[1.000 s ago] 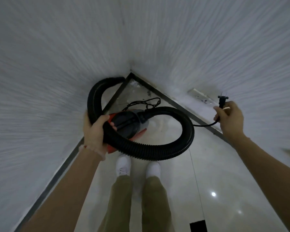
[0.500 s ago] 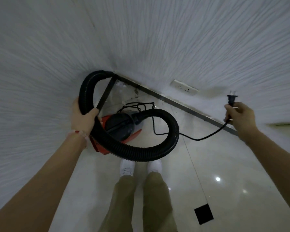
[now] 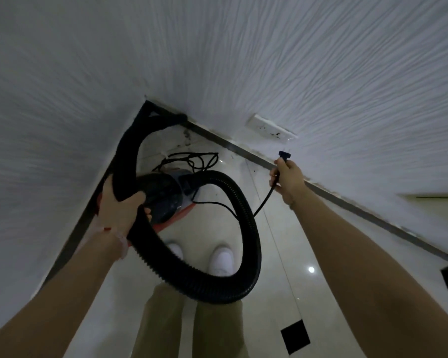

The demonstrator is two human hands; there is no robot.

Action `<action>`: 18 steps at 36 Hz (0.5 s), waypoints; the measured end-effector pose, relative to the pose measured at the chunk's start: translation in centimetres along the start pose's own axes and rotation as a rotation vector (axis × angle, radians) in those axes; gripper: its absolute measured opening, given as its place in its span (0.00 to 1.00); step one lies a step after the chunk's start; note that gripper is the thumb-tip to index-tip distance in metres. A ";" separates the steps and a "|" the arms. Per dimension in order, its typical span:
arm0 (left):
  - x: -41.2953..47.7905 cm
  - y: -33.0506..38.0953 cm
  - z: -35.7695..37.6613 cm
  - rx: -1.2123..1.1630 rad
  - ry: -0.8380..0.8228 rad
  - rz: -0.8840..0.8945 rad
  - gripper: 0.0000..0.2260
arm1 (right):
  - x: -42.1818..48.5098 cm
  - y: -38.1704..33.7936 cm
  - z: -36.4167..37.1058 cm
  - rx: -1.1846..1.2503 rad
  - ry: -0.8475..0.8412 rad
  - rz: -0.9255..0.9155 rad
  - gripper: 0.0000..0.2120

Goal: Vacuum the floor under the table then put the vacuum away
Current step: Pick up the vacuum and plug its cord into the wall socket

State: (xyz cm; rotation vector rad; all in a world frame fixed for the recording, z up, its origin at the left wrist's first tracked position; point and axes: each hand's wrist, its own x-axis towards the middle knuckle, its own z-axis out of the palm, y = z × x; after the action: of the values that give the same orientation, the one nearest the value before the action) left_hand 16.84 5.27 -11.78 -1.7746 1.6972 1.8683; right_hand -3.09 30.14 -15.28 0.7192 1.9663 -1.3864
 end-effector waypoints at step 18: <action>-6.1 -7.7 3.8 0.132 -0.191 -0.145 0.33 | 5.2 -0.7 2.7 0.136 -0.044 0.152 0.13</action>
State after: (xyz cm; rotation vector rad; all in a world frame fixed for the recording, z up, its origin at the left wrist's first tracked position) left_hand 21.53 14.62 -13.20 -1.5692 1.5416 1.7593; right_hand -6.56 27.80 -19.36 0.8743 1.7576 -1.4400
